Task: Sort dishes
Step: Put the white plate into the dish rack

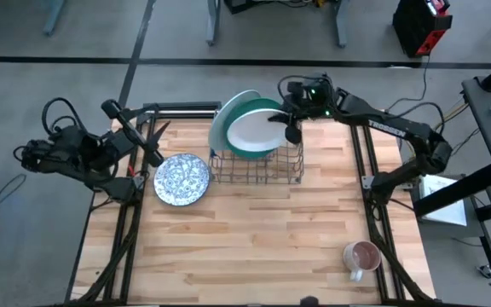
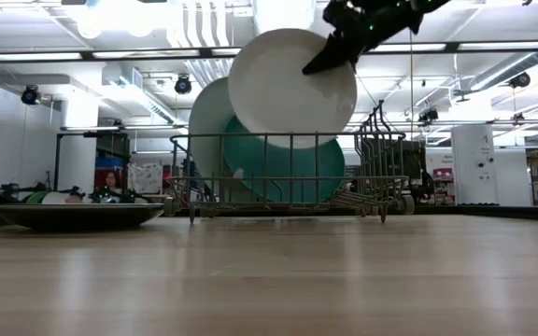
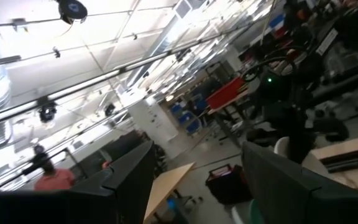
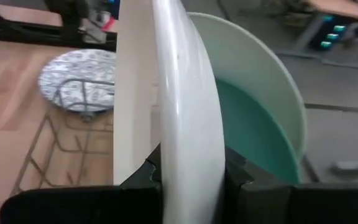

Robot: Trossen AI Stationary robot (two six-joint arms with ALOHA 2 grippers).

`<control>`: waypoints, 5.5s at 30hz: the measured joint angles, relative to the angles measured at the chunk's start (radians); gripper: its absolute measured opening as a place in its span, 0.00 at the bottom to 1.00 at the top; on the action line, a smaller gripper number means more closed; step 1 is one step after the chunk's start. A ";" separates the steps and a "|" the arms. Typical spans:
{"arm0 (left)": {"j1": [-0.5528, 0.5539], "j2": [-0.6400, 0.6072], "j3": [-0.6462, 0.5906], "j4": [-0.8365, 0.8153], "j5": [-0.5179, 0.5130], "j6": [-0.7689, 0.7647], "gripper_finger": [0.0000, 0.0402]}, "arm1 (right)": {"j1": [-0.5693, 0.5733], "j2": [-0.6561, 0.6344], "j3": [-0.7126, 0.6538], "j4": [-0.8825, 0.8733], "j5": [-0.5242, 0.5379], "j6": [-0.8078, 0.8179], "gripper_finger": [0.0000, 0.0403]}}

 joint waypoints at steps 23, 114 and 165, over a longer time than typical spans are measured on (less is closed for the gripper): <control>0.101 0.000 -0.002 -0.101 0.001 -0.029 0.57 | -0.118 0.246 0.195 -0.188 -0.346 -0.461 0.11; 0.105 0.008 -0.056 -0.127 -0.009 -0.146 0.57 | -0.118 0.226 0.193 -0.263 0.022 -0.253 0.60; 0.127 0.015 -0.069 -0.161 -0.010 -0.176 0.57 | -0.130 0.278 0.193 -0.061 0.061 -0.240 0.55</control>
